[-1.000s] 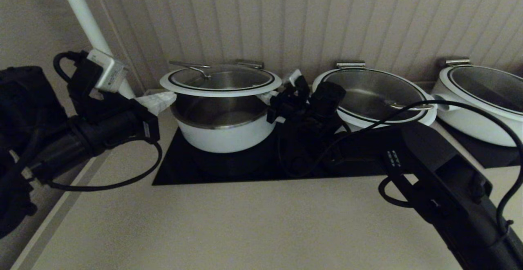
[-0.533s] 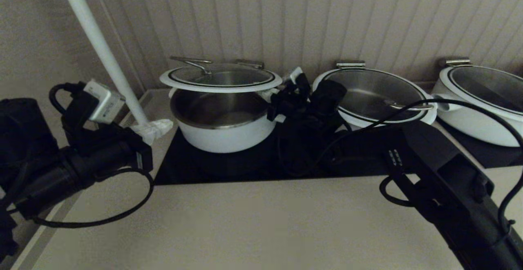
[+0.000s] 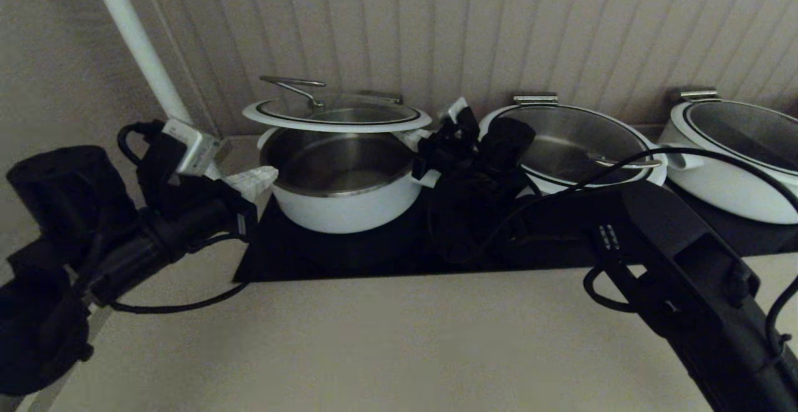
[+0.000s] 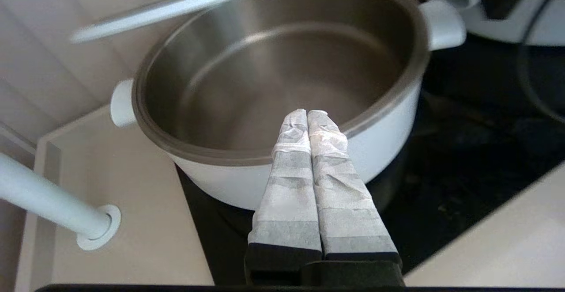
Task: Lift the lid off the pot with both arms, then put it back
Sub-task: Open the pot lid completely
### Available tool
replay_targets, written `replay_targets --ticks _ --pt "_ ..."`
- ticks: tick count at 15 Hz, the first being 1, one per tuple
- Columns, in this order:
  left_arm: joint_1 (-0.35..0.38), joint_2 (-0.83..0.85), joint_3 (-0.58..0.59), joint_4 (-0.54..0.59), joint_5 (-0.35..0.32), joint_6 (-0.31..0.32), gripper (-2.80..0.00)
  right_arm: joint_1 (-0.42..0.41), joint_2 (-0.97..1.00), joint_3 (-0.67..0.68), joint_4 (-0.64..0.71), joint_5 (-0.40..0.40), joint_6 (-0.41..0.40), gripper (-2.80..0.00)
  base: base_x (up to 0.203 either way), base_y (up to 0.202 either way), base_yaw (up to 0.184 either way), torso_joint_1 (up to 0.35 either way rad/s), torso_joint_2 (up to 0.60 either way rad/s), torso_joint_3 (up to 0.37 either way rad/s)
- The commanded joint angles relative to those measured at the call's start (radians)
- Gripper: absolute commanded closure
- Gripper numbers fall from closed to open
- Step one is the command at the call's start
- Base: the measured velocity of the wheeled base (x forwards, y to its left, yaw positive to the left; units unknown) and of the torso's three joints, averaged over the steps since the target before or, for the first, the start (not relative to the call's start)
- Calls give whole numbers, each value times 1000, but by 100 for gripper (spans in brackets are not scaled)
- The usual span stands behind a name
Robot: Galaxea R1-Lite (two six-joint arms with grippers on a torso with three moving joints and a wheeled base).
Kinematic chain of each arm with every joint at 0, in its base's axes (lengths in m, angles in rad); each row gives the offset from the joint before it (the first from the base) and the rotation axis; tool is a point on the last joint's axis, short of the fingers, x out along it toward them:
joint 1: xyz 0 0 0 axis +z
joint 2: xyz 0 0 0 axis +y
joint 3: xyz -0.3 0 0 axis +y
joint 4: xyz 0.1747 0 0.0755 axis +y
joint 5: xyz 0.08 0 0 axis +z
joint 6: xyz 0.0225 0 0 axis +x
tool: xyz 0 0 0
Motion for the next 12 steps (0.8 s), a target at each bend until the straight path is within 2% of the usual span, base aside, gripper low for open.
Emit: replay_targets --ticks 1,6,12 --pt "0 81 -49 -8 2 -2 0 2 -5 0 -7 3 -2 0 0 0 0 0 0 0" --pt "0 135 -154 -8 36 -6 0 5 -5 3 -10 3 -7 0 0 0 0 0 0 0" --pt "0 174 -239 -7 38 -7 0 23 0 11 -17 4 -9 0 0 0 0 0 0 0"
